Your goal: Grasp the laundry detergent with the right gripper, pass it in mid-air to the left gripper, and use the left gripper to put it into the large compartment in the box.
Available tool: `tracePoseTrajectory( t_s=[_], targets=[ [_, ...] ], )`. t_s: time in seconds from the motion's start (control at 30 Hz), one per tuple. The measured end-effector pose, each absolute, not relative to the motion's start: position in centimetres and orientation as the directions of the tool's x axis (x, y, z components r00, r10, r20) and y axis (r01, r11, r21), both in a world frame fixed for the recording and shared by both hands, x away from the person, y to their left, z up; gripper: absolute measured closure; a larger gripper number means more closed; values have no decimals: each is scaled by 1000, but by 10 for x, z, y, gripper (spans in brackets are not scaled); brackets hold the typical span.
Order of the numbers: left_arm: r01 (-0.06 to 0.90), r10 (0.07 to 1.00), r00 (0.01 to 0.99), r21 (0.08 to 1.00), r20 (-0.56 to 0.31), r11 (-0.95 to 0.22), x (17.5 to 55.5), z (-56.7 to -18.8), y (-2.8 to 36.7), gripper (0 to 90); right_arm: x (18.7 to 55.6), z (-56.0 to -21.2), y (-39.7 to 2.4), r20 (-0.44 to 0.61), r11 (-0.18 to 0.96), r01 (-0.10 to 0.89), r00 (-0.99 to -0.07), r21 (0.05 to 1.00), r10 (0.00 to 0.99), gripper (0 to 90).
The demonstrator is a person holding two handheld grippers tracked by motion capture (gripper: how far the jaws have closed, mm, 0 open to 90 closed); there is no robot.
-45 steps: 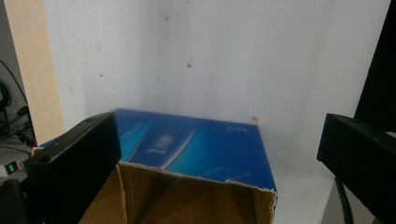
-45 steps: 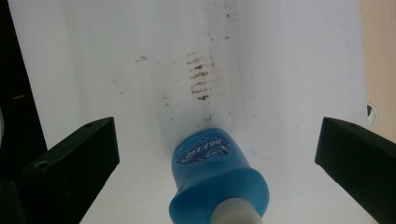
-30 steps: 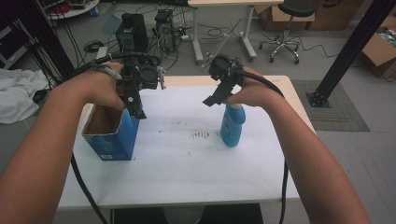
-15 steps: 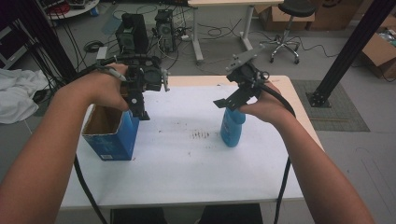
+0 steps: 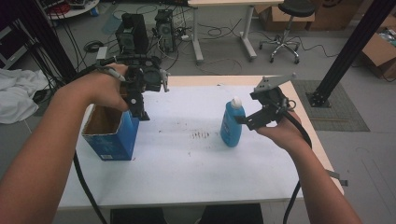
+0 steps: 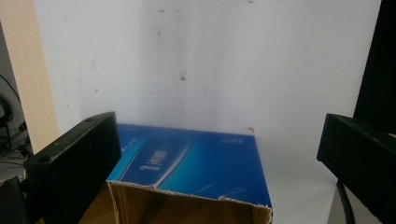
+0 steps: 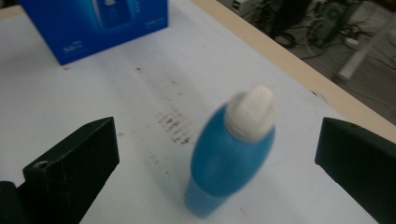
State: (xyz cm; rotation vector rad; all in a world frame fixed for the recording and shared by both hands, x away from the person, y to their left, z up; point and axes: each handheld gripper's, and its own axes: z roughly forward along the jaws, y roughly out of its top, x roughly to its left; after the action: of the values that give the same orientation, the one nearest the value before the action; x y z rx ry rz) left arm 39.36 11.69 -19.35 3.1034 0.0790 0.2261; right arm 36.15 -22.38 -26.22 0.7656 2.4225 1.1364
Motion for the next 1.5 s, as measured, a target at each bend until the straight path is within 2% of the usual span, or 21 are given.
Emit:
tracePoseTrajectory(
  t_s=[0.27, 0.63, 0.83, 1.07, 1.5],
  targets=[
    [36, 39, 989, 28, 144, -999, 392, -194, 114, 0, 347, -301, -240, -47, 412, 383, -684, 827, 728, 0],
    [25, 28, 988, 19, 150, -999, 385, -193, 115, 1, 343, -355, -231, 21, 315, 425, -623, 849, 782, 0],
    [18, 20, 988, 14, 155, -1000, 381, -192, 114, 1, 345, -367, -224, 36, 277, 429, -592, 860, 805, 0],
    [8, 8, 987, 6, 161, -1000, 375, -191, 114, 1, 345, -379, -219, 45, 204, 422, -509, 883, 860, 0],
    [2, 2, 986, 1, 164, -1000, 369, -193, 116, 1, 351, -394, -205, 60, 164, 414, -478, 895, 876, 0]
  ],
)
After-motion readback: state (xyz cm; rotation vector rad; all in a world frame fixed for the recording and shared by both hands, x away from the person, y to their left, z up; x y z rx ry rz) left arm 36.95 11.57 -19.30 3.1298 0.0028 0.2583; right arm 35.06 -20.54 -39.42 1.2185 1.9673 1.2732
